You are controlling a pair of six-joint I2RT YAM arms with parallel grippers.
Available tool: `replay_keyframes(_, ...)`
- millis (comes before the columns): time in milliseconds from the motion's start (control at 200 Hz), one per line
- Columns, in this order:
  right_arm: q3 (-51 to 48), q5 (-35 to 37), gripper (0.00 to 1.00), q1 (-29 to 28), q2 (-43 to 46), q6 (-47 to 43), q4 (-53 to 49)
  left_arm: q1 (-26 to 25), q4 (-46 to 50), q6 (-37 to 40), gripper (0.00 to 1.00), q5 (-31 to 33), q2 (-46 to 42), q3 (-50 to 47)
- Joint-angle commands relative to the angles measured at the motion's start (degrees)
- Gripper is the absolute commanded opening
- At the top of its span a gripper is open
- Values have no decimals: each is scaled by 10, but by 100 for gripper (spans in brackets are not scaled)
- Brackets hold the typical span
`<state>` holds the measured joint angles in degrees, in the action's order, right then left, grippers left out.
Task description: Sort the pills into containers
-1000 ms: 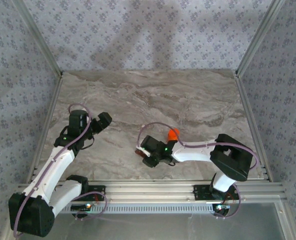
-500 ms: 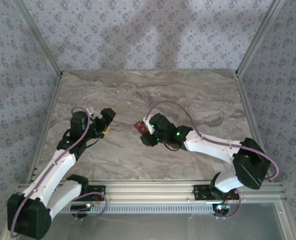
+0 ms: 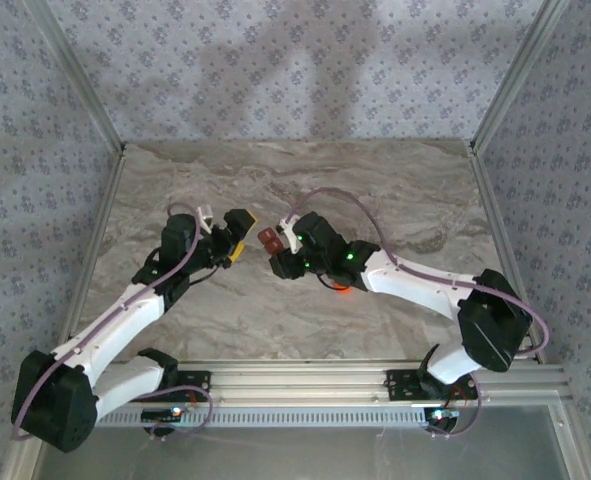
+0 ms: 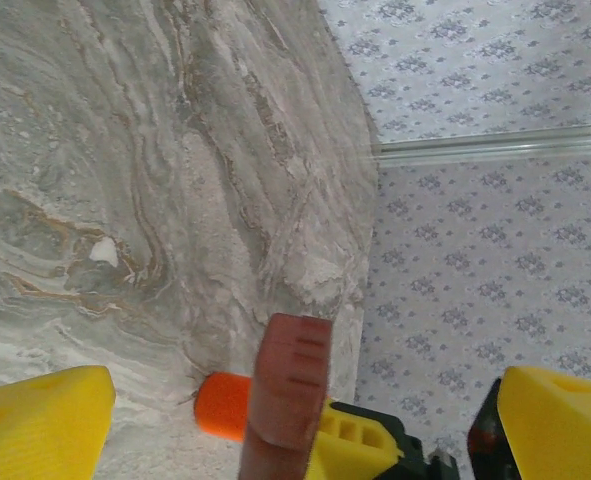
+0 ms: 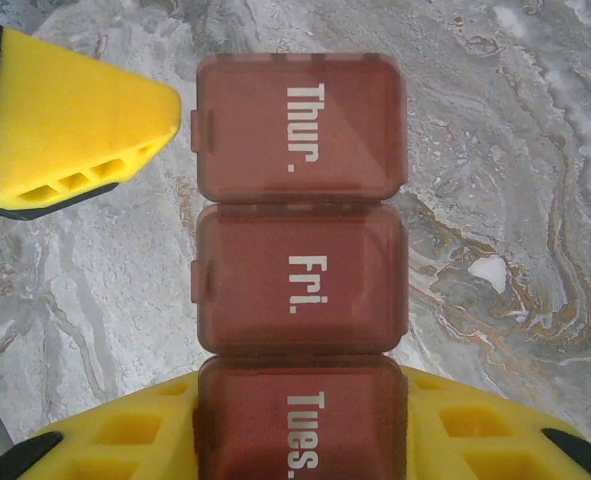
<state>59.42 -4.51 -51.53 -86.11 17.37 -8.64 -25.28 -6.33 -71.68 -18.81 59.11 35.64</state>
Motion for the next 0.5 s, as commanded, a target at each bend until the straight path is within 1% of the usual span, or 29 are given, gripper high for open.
replay_keyframes(0, 16, -8, 42, -4, -10, 11, 5, -9, -29, -8, 98, 4, 1, 23)
replay_keyframes(495, 18, -16, 42, -7, -34, 13, 14, -25, -37, -11, 98, 6, 16, 27)
